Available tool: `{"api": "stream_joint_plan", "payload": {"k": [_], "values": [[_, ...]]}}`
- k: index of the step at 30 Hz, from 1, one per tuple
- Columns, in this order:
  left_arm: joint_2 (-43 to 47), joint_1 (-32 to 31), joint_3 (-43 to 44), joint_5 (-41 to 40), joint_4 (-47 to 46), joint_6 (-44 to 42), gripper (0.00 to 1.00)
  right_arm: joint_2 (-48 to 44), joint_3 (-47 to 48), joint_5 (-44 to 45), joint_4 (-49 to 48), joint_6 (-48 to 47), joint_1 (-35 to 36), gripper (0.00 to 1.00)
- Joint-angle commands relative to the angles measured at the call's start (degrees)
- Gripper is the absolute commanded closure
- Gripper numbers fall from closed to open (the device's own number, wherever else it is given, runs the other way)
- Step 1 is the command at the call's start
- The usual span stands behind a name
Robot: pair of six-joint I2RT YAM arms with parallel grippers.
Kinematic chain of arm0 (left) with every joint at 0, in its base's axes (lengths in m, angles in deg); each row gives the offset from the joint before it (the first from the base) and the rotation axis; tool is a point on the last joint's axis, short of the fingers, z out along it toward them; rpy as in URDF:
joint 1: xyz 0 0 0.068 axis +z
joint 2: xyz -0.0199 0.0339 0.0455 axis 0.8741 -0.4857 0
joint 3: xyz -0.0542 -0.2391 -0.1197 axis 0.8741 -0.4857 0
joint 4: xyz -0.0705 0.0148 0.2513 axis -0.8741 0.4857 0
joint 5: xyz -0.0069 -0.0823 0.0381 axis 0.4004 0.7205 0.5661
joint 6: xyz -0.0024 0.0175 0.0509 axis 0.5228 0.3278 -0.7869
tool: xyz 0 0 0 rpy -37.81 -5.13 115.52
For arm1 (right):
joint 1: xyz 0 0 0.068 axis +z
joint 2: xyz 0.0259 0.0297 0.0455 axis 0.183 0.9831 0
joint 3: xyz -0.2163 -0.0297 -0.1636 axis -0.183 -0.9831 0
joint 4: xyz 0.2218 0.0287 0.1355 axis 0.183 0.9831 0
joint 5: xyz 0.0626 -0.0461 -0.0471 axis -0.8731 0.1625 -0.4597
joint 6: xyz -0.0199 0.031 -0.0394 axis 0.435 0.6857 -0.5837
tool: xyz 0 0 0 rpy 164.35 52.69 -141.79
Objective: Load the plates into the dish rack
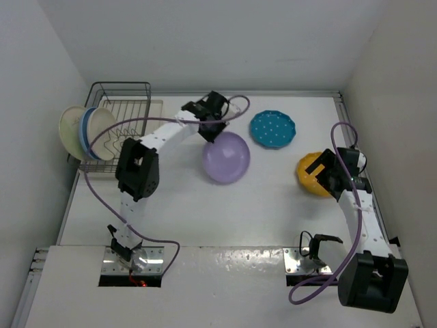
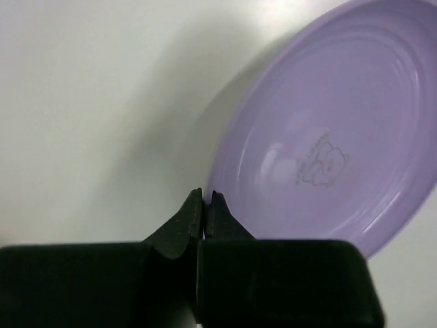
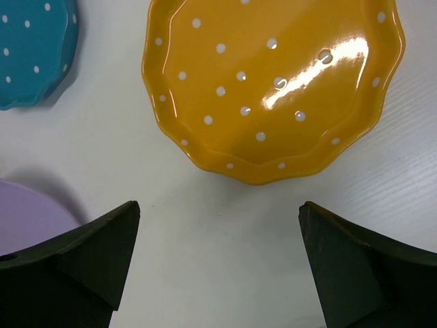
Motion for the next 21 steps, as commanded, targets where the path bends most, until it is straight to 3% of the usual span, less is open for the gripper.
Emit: {"api": "stream_joint_plan", "payload": {"k": [1, 3, 4, 8, 11, 21], "values": [[13.3, 4.8, 4.1, -28.2, 1.4, -11.6, 1.0, -0.1, 1.8, 0.0, -2.4, 1.1, -0.3, 0.0], [16.3, 6.5, 3.2, -38.3, -1.3, -18.0, 1.0, 0.7, 2.2, -0.7, -3.3, 1.3, -0.4, 0.0], [17.8, 7.1, 2.5, -47.3, -2.8, -20.0, 1.0, 1.1, 2.5, -0.9, -3.4, 1.9, -0.2, 0.0], [23.7, 11.1, -2.1, -62.5, -11.7, -27.2, 1.0, 3.5, 5.0, -2.6, -4.5, 3.0, -0.2, 0.0], [27.3, 16.4, -6.5, -68.0, -21.3, -29.1, 1.0, 5.9, 8.1, -4.0, -4.8, 3.4, 0.0, 0.0], [35.7, 28.1, -24.9, -73.1, -48.4, -42.0, 1.0, 10.0, 16.0, -3.6, -4.1, 3.5, 2.2, 0.0]]}}
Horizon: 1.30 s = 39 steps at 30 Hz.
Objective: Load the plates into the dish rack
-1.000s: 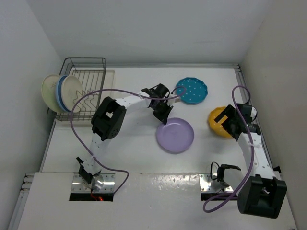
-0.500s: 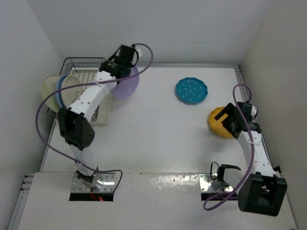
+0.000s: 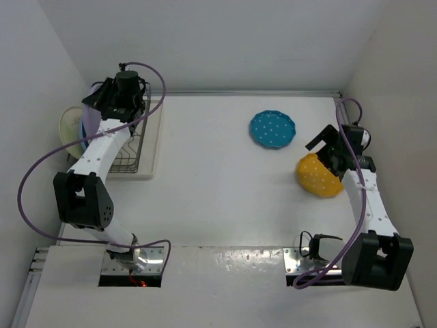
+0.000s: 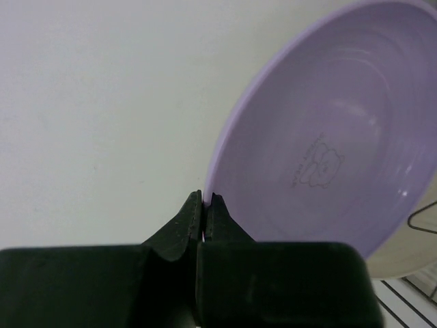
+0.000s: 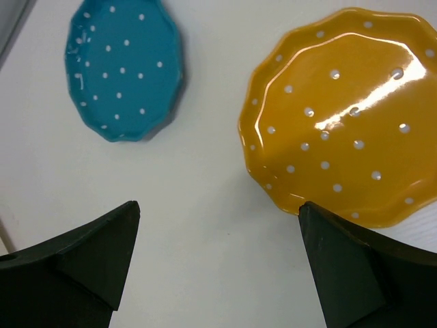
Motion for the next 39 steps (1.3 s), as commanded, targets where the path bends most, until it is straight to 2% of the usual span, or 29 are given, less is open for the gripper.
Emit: {"api": "stream_joint_plan", "payload": {"k": [1, 6, 10, 13, 17, 27, 30, 33, 34, 36, 37, 38, 39], "values": [[3.2, 2.4, -2.3, -5.3, -14.3, -7.0, 1.0, 0.7, 3.7, -0.3, -1.1, 1.1, 1.2, 0.0], [3.2, 4.9, -3.6, -2.5, -8.1, 0.6, 1.0, 2.0, 8.3, 1.5, 1.3, 0.0, 2.4, 0.0], [3.8, 4.9, -7.7, -0.8, -9.0, 1.9, 1.0, 1.6, 9.5, 2.6, 1.3, 0.0, 3.8, 0.0], [4.3, 4.9, -7.7, 2.0, -3.7, 7.2, 1.0, 1.5, 9.9, 3.4, 1.4, 0.2, 5.0, 0.0], [4.3, 4.9, -8.7, 2.0, -4.3, 6.4, 1.0, 1.0, 9.6, 3.9, 1.8, 0.3, 5.3, 0.0], [3.1, 4.9, -14.3, 6.6, 2.1, 12.9, 1.0, -0.3, 7.9, 5.1, 1.6, -1.6, 5.3, 0.0], [2.5, 5.4, -14.3, 7.7, 3.8, 14.2, 0.94, -0.7, 7.0, 4.9, 1.7, -2.0, 5.3, 0.0], [2.0, 5.4, -13.6, 9.9, 6.7, 15.8, 0.83, -0.1, 6.3, 3.7, 2.2, -1.9, 4.2, 0.0], [2.0, 5.4, -12.5, 10.4, 7.7, 15.9, 0.67, 0.0, 6.3, 3.5, 2.7, -1.8, 3.9, 0.0], [2.0, 5.4, -10.3, 11.6, 11.0, 17.8, 0.43, 0.5, 6.3, 3.5, 3.4, -1.5, 2.7, 0.0], [2.0, 5.4, -9.4, 12.9, 12.1, 18.3, 0.36, 0.5, 6.3, 3.6, 3.9, -1.4, 2.4, 0.0], [2.0, 5.4, -8.3, 13.6, 14.3, 18.8, 0.23, 0.7, 6.4, 3.8, 4.4, -1.6, 1.7, 0.0], [2.0, 5.4, -7.0, 14.5, 15.4, 19.9, 0.19, 0.9, 6.4, 3.8, 4.8, -1.4, 1.0, 0.0]]}}
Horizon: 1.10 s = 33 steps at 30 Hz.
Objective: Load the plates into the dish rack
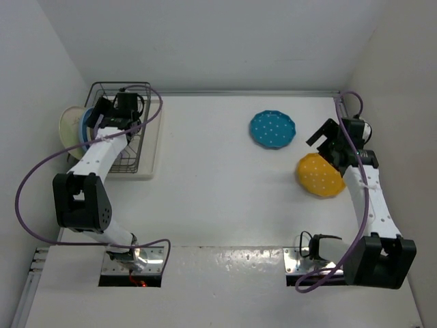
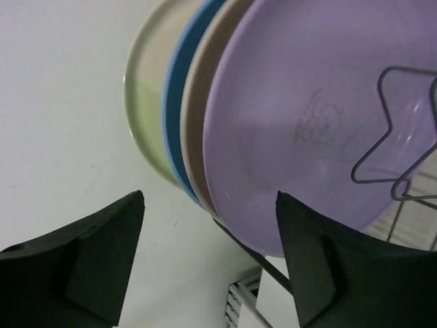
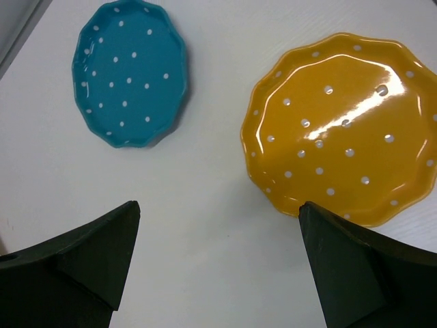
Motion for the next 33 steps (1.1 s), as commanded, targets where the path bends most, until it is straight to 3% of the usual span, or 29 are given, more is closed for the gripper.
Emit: {"api": "stream_joint_plan", "payload": {"k": [1, 3, 7, 10, 14, 18, 25, 27, 30, 31, 33], "values": [[0.3, 0.5, 7.9, 5.1, 5.7, 4.4, 0.16, 0.6, 0.2, 0.2, 1.0, -0.2, -2.0, 0.0], [0.3, 0.5, 11.1, 7.6, 8.9, 5.8, 0.08, 0.9, -0.7, 0.3, 2.2, 0.5, -4.8, 0.0], [0.9, 0.0, 21.5, 16.1, 13.4, 8.1, 0.03, 1.3, -4.7, -4.1, 1.7, 2.7, -13.0, 0.0], [2.9, -2.2, 24.4, 22.6, 14.6, 8.6, 0.0, 1.2, -10.4, -5.3, 0.5, 3.6, -17.9, 0.0], [3.8, -6.8, 25.5, 29.3, 15.8, 7.9, 0.0, 2.2, -15.5, 1.0, -3.0, 3.8, -20.4, 0.0], [3.3, -11.0, 23.9, 30.6, 17.7, 7.9, 0.0, 8.4, -15.5, 1.5, -8.1, 2.6, -22.7, 0.0], [3.3, -12.5, 19.1, 26.9, 18.2, 7.4, 0.0, 24.8, -6.9, 2.6, -9.2, -2.0, -24.2, 0.03], [2.8, -12.5, 18.6, 26.2, 18.2, 6.9, 0.0, 27.9, -6.1, 2.0, -9.3, -2.3, -24.4, 0.07], [2.8, -12.5, 18.6, 25.7, 18.7, 6.9, 0.0, 32.1, -4.3, -0.5, -9.8, -2.6, -24.4, 0.27], [2.3, -12.5, 18.6, 25.2, 18.7, 6.9, 0.0, 33.7, -3.6, -0.8, -9.3, -2.4, -24.3, 0.4], [2.3, -12.5, 19.2, 25.2, 18.7, 6.9, 0.0, 34.4, -3.6, -1.0, -9.0, -1.2, -24.1, 0.52]]}}
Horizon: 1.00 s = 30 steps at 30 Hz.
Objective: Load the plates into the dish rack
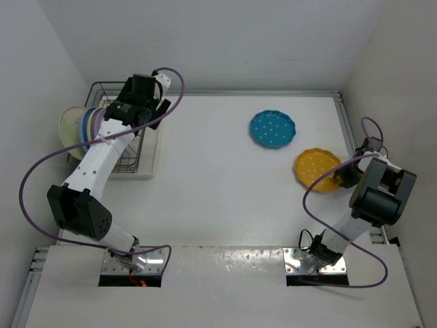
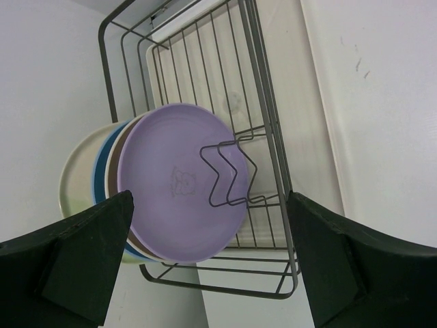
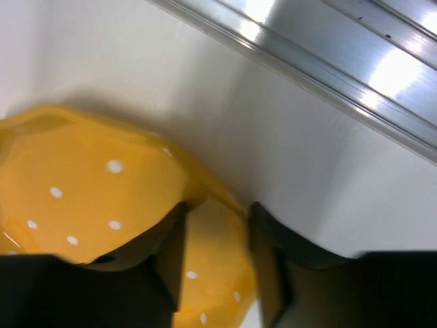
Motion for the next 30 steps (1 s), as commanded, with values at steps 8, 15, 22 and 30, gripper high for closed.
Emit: {"api": "stream_joint_plan", "payload": {"k": [8, 15, 22, 30], "values": [[-2.0, -1.7, 1.5, 0.6, 0.3, 0.1, 0.0, 5.4, -0.2, 0.5, 3.1, -1.0, -0.1, 1.0], [-2.5, -5.2, -0.2, 6.7, 0.9, 0.6, 0.0, -1.5, -5.6, -1.4, 4.4, -7.6, 5.7, 1.0], [-3.8, -10.0, -4.8, 23.7, 0.9, 2.8, 0.0, -8.6, -11.1, -2.6, 7.3, -7.5, 17.7, 1.0], [-9.9, -14.8, -9.6, 37.6, 0.3, 5.1, 0.0, -10.6, -15.2, -3.4, 6.2, -3.1, 37.7, 1.0]]}}
